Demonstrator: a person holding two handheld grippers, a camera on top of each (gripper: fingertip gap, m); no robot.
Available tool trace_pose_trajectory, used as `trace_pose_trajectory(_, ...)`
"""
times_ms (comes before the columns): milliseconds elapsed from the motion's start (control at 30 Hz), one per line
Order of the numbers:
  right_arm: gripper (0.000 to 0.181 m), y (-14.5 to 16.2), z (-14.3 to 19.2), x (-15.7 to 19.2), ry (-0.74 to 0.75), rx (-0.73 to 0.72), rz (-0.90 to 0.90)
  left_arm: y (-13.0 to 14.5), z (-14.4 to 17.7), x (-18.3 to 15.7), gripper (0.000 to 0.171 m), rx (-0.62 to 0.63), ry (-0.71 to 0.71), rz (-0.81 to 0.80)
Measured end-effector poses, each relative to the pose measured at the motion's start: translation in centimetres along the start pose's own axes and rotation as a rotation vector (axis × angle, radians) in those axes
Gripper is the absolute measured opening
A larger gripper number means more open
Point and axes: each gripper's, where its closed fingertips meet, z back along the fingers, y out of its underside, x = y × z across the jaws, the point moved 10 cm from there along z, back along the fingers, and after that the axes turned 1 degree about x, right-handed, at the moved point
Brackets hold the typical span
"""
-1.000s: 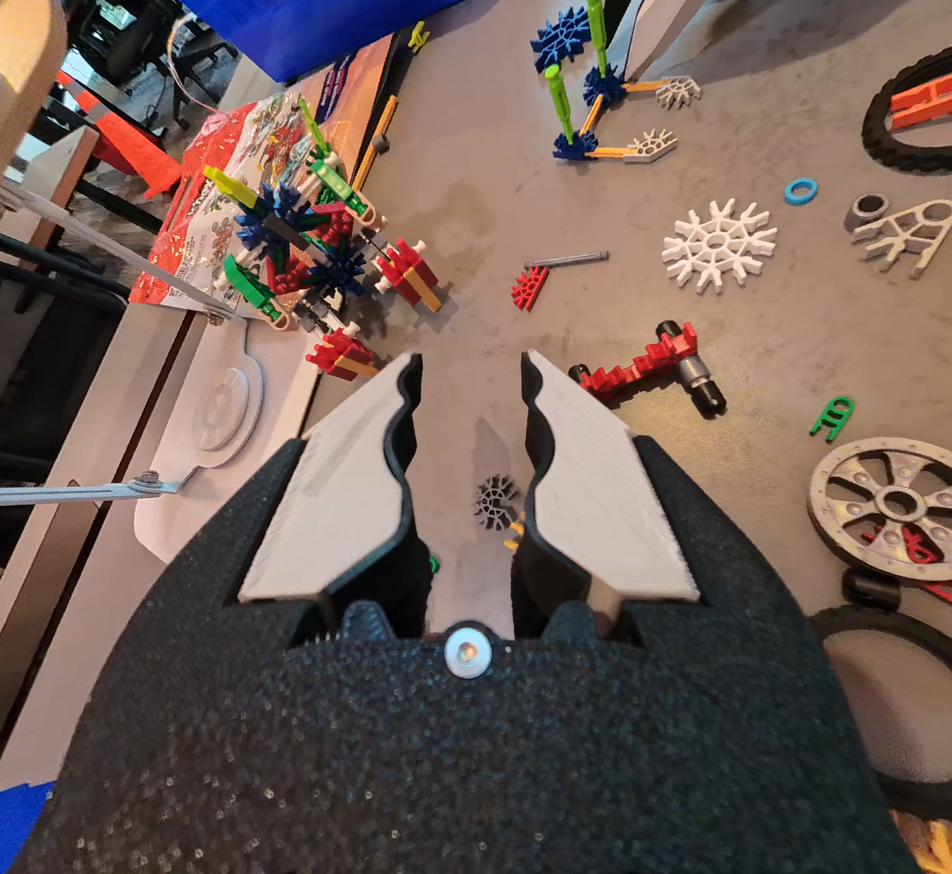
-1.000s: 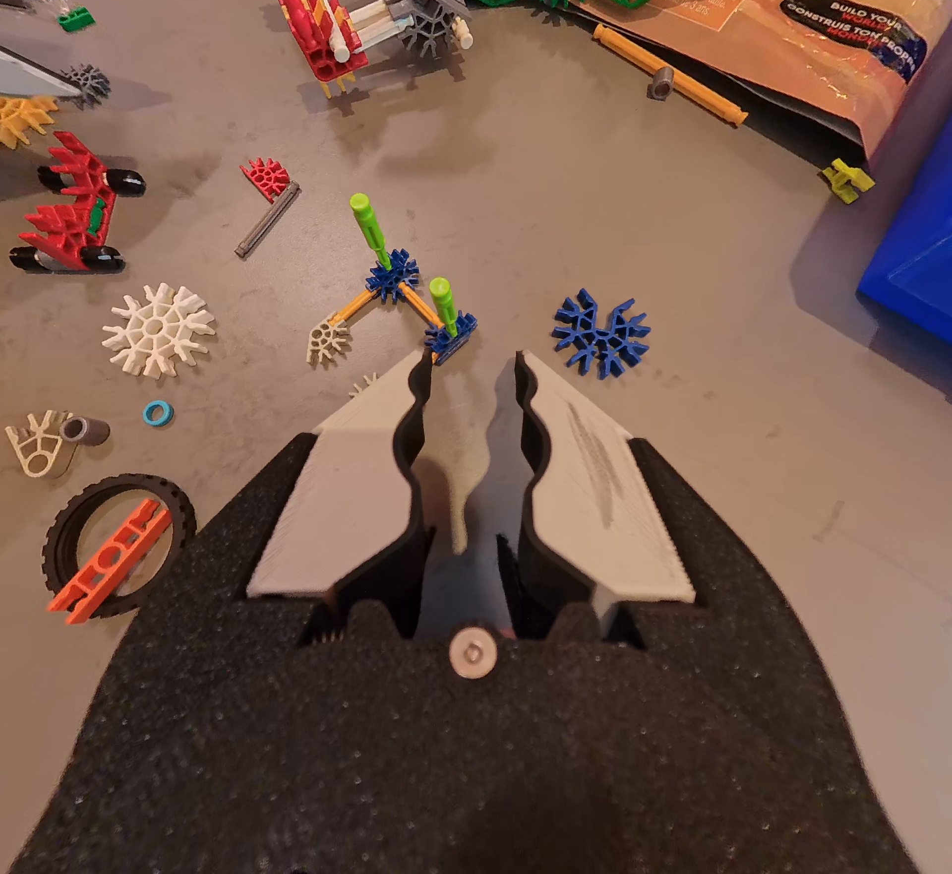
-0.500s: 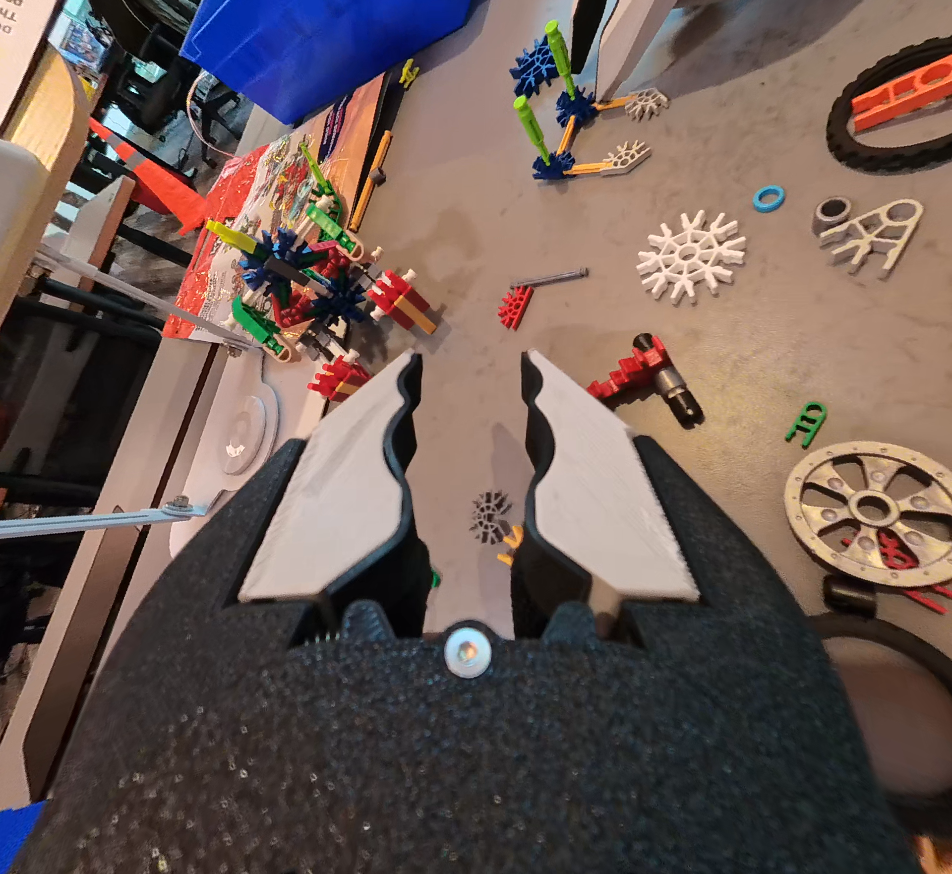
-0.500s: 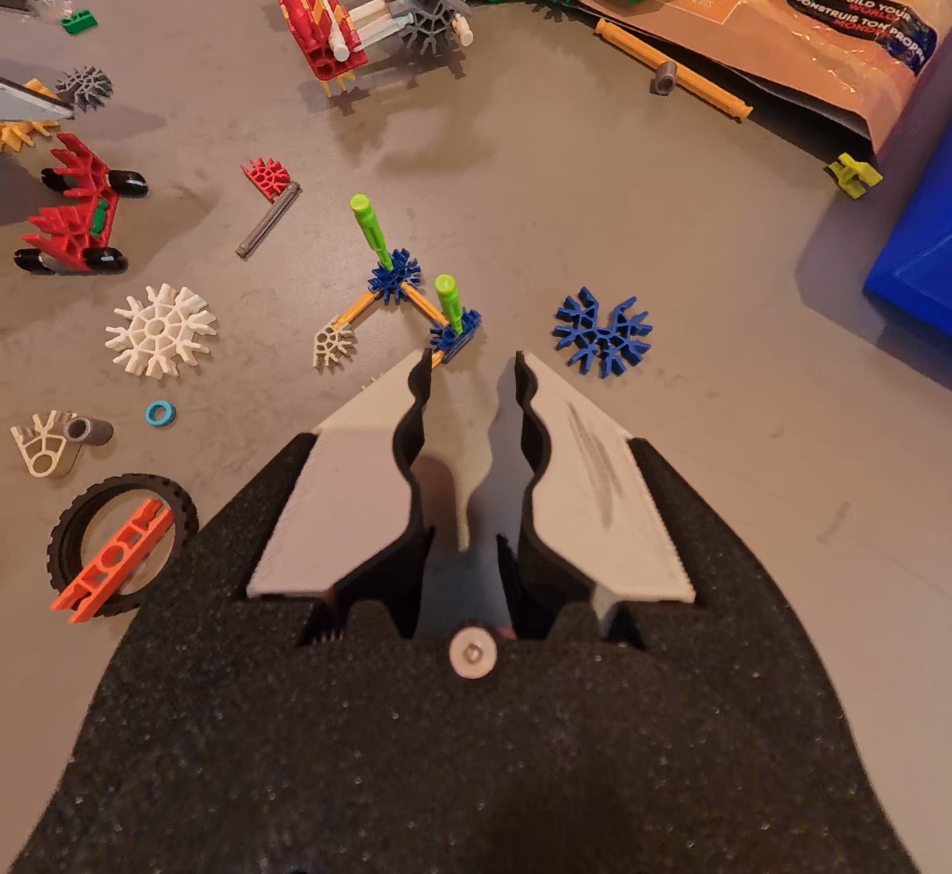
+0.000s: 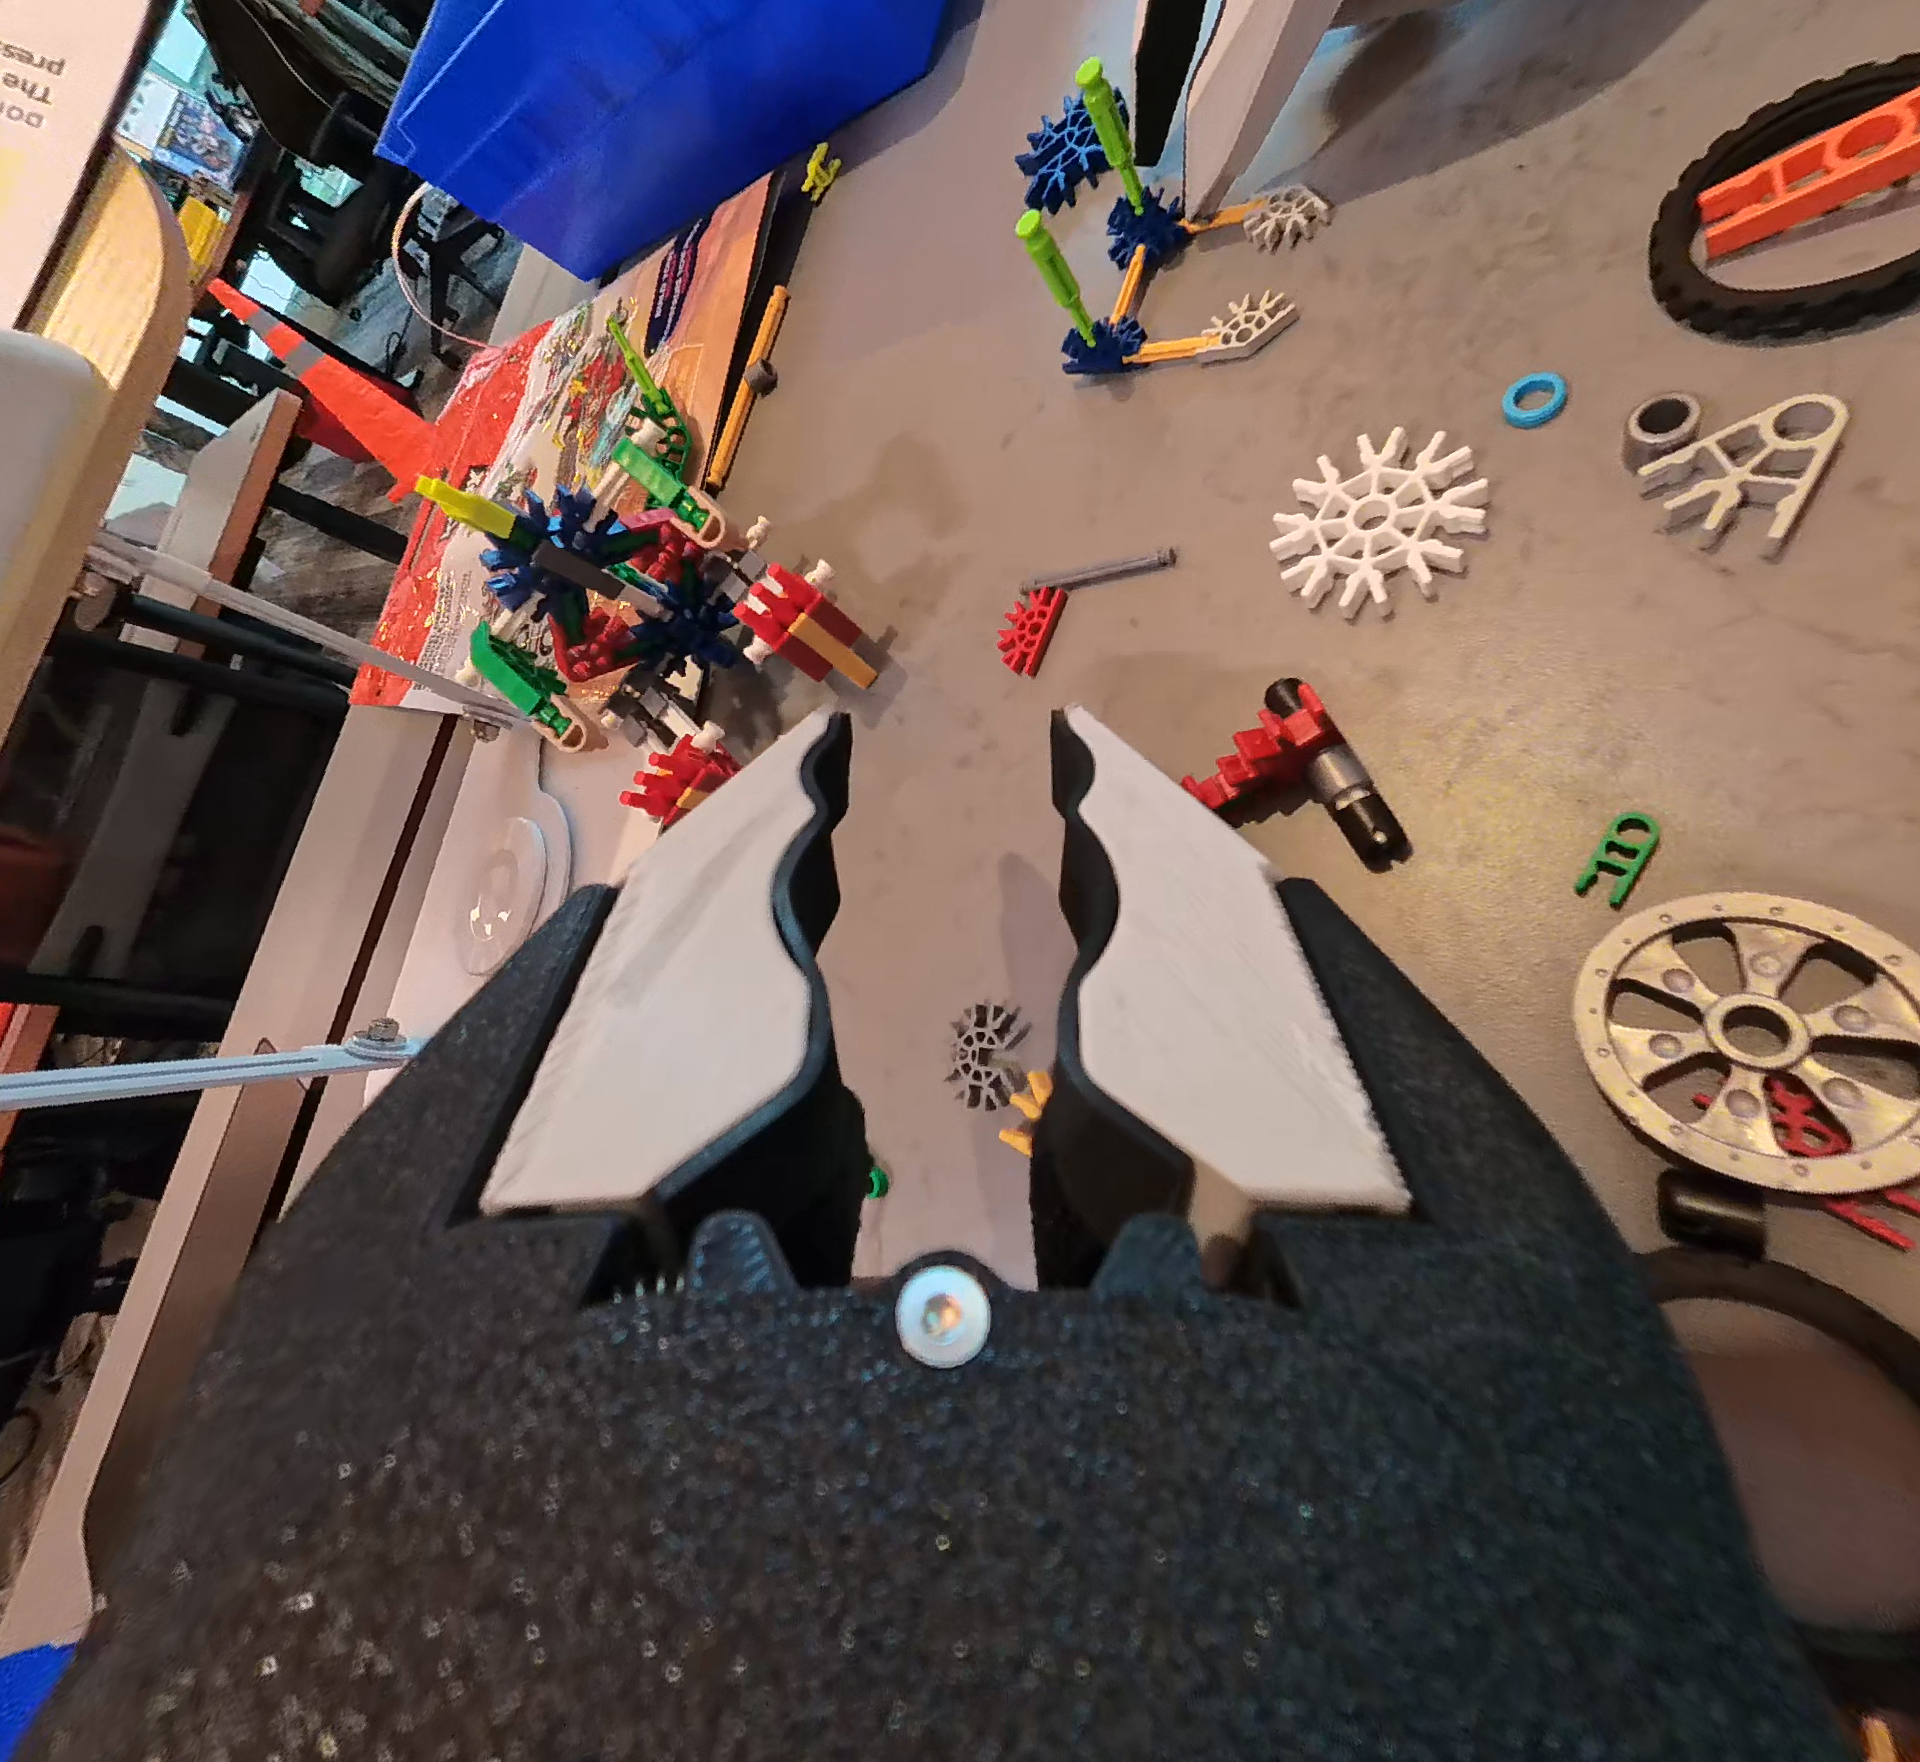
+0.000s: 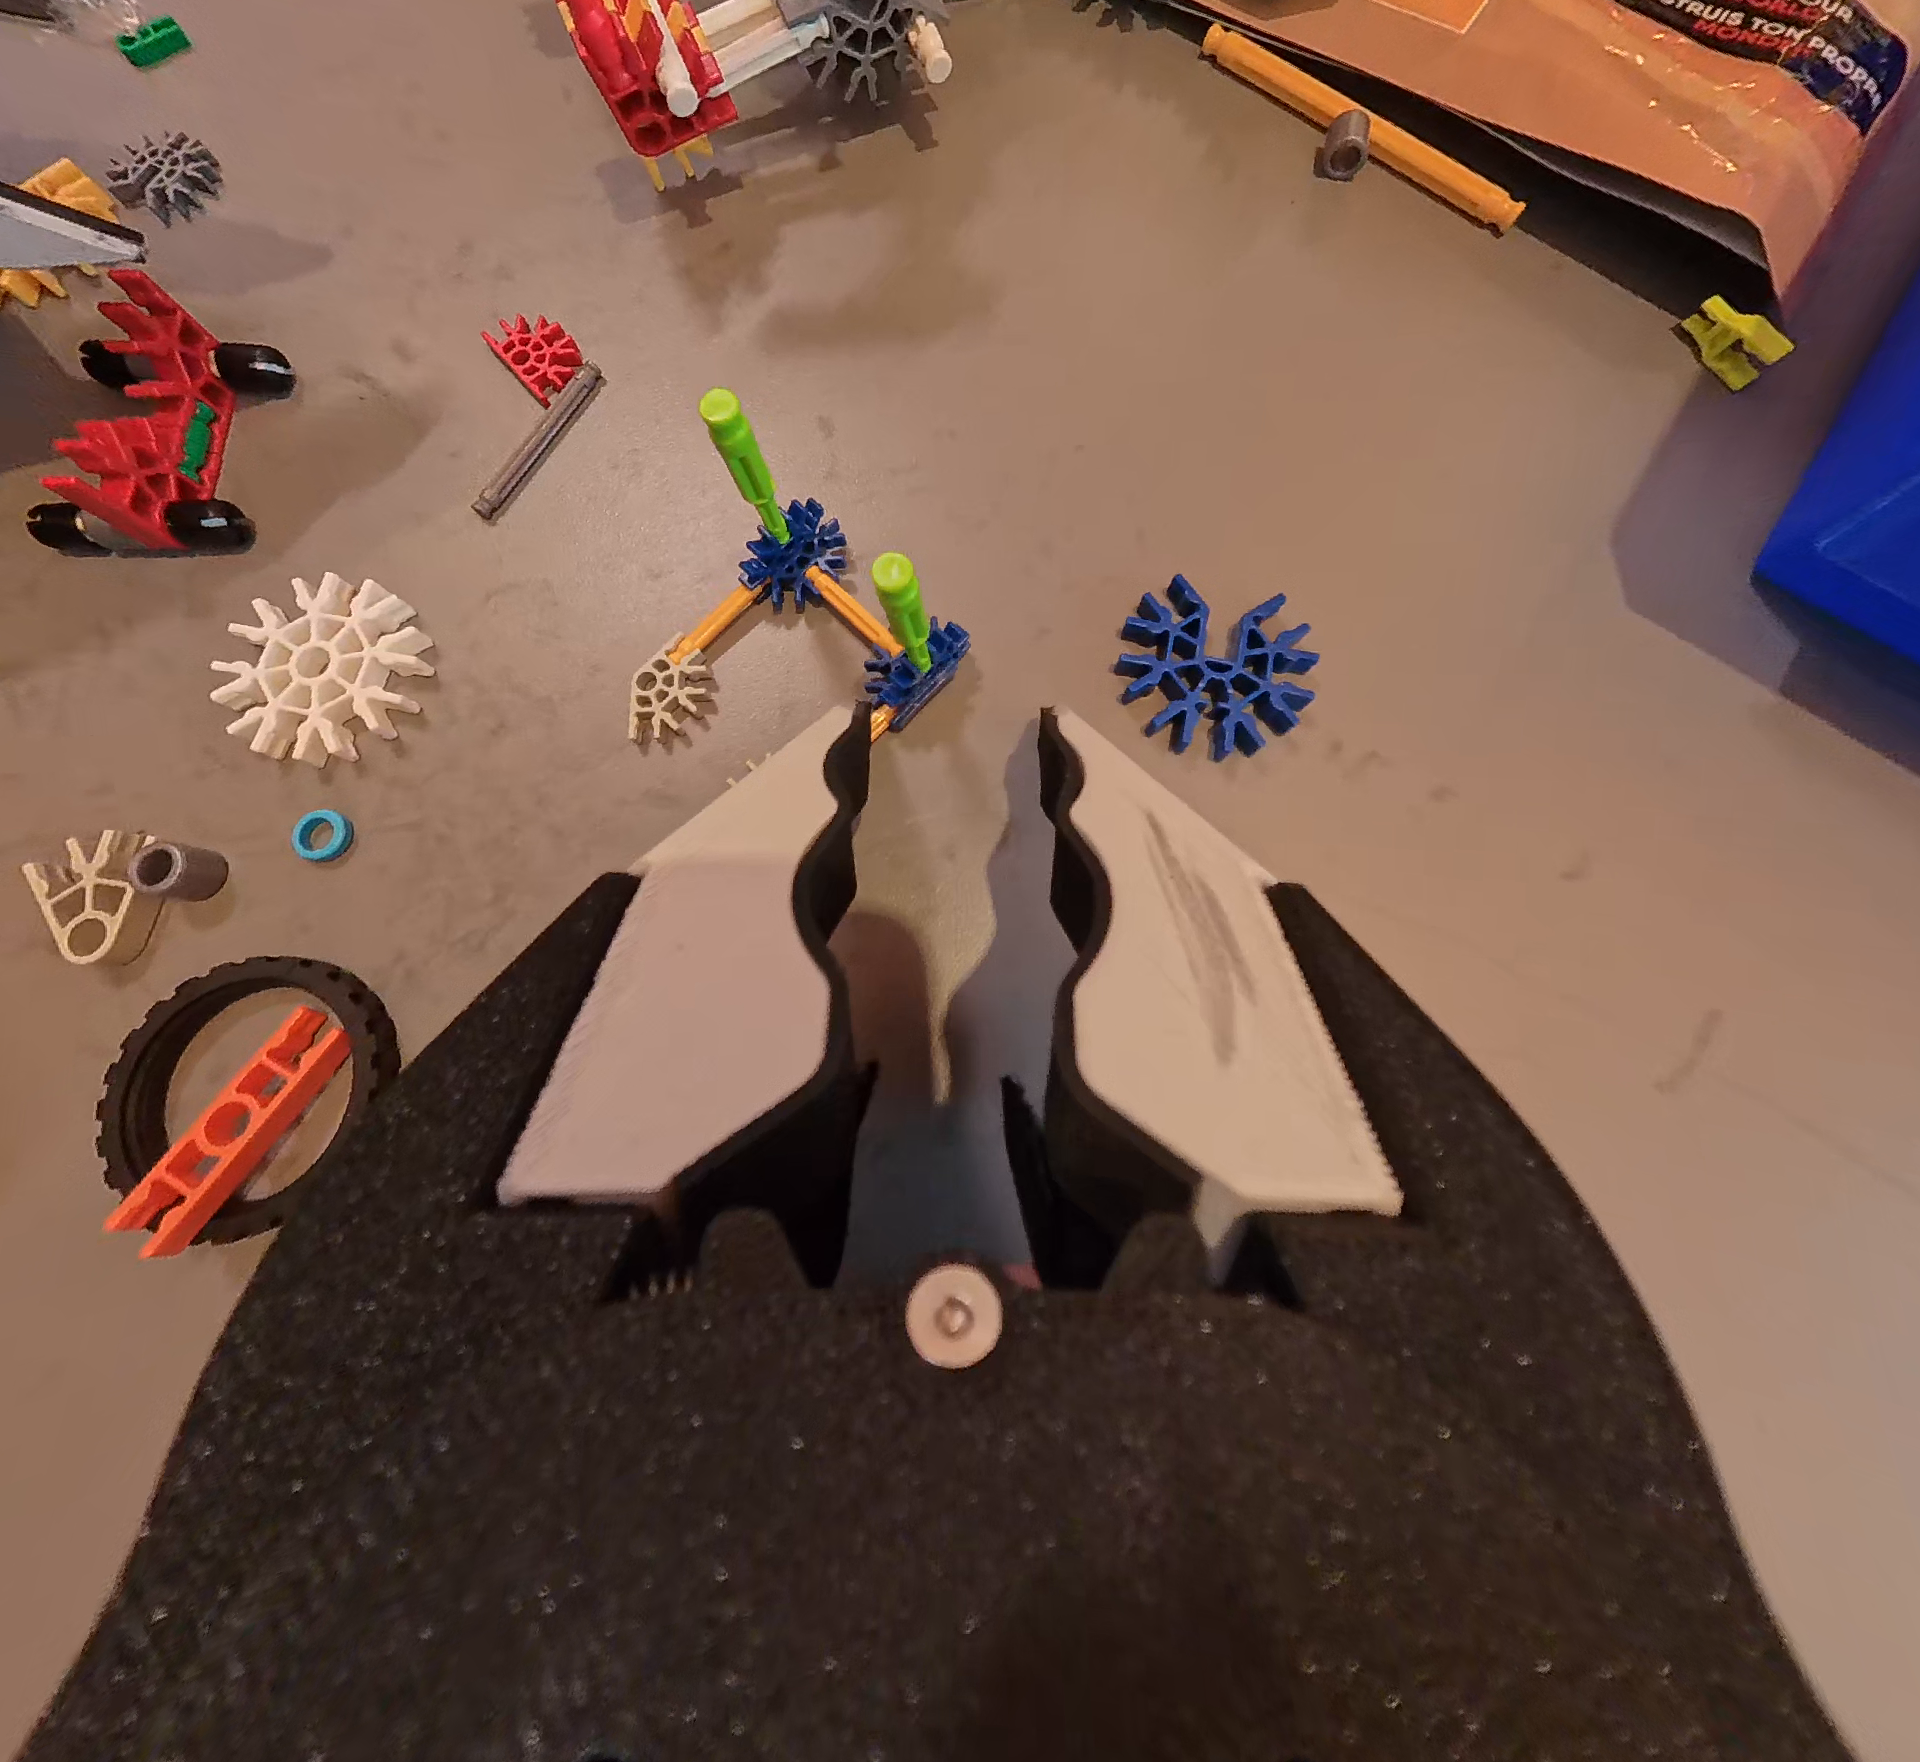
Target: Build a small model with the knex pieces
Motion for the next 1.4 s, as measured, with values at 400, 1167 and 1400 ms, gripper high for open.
trace_pose_trajectory(400, 0.032, 0.0, 0.0, 0.2, 0.021, -0.004, 0.021, -3.0, 5.7, 3.7, 0.042, -0.227, -0.050, 0.090)
trace_pose_trajectory(1167, 0.031, 0.0, 0.0, 0.0, 0.006, -0.005, 0.005, 18.6, 13.3, 25.0, 0.020, 0.464, 0.064, 0.476)
trace_pose_trajectory(1400, 0.031, 0.0, 0.0, -0.1, 0.006, -0.003, -0.009, 21.7, 9.1, 24.0, 0.023, 0.519, 0.165, 0.472)
